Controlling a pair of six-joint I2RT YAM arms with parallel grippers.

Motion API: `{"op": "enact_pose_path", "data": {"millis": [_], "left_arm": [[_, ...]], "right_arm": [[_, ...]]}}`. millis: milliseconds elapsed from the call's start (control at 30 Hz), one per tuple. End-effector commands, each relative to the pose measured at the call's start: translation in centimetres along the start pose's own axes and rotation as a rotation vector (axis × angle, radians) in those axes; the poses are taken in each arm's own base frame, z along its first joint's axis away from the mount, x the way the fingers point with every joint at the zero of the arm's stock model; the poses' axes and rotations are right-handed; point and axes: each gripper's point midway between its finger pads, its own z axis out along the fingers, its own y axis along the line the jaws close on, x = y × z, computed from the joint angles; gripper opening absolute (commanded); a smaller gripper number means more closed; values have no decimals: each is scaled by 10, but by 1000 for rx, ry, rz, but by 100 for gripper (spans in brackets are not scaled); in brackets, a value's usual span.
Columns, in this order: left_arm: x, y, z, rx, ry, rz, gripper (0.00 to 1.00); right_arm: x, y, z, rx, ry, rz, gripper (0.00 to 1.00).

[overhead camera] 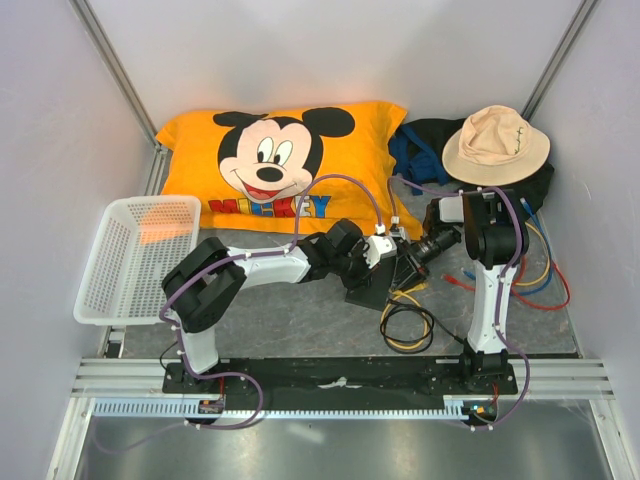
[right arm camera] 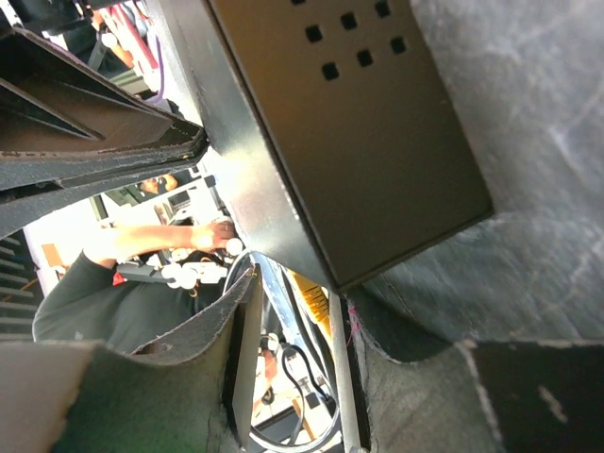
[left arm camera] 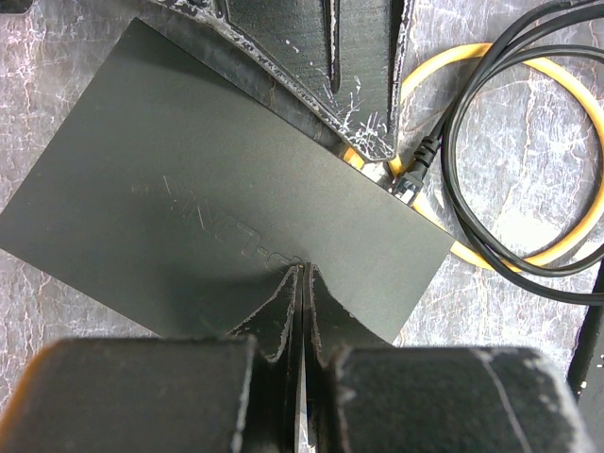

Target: Pull the plug from the switch port

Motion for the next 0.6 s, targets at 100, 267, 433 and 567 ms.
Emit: {"op": "enact_pose_path", "data": {"millis": [100, 267, 433, 567], "left_arm": [[99, 8, -3, -62, 313, -34, 2], [99, 9, -3, -63, 314, -32, 2], [99, 8, -2, -61, 315, -33, 2], [100, 8, -2, -59, 319, -35, 2]], "right_arm": [[-19, -37, 15, 95, -45, -47, 41], [-21, -39, 16, 114, -46, -39, 39], [-20, -39, 18, 125, -41, -49, 36], [-19, -37, 16, 130, -36, -60, 36]]}}
